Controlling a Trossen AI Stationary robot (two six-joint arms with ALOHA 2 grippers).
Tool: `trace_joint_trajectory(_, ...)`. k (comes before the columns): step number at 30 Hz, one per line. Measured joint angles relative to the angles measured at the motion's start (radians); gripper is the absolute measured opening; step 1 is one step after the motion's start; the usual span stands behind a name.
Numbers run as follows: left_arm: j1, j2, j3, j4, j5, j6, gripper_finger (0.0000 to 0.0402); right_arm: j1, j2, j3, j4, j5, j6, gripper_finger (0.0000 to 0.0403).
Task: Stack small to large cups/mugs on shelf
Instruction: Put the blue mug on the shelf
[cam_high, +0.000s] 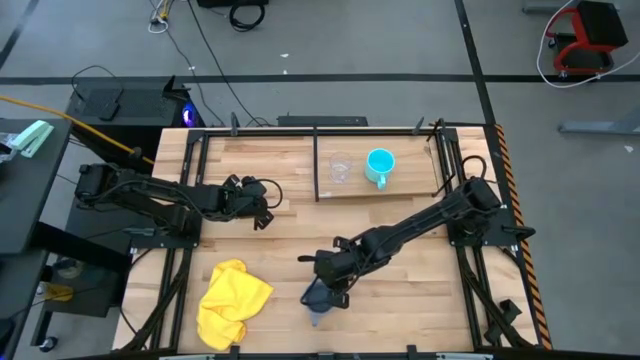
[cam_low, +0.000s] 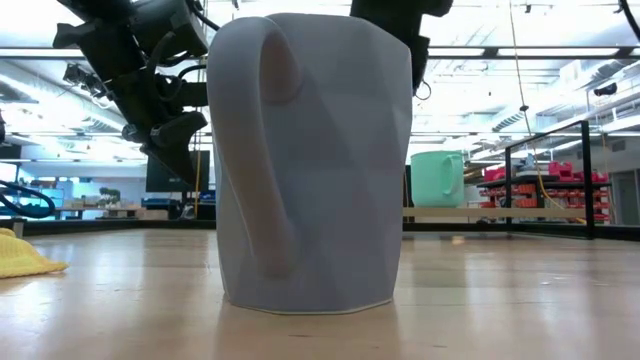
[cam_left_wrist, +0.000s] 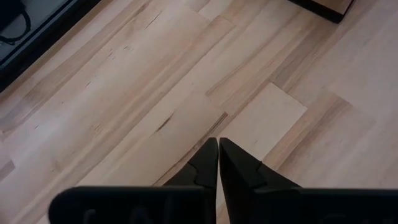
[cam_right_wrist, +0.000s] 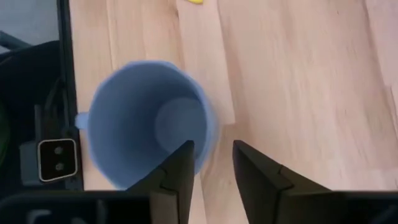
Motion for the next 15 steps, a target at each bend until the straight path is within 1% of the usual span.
trace_joint_trajectory(8,0.000,0.000,0.000,0.000,0.000,0.000,0.0013,-0.003,0.026,-0.001,0.014,-0.001,-0.007,0.0119)
trace_joint_trajectory(15,0.000,0.000,0.000,-0.001,0.000,0.000,0.0022,-0.003,0.026,-0.001,0.017,-0.002,-0.007,0.0119)
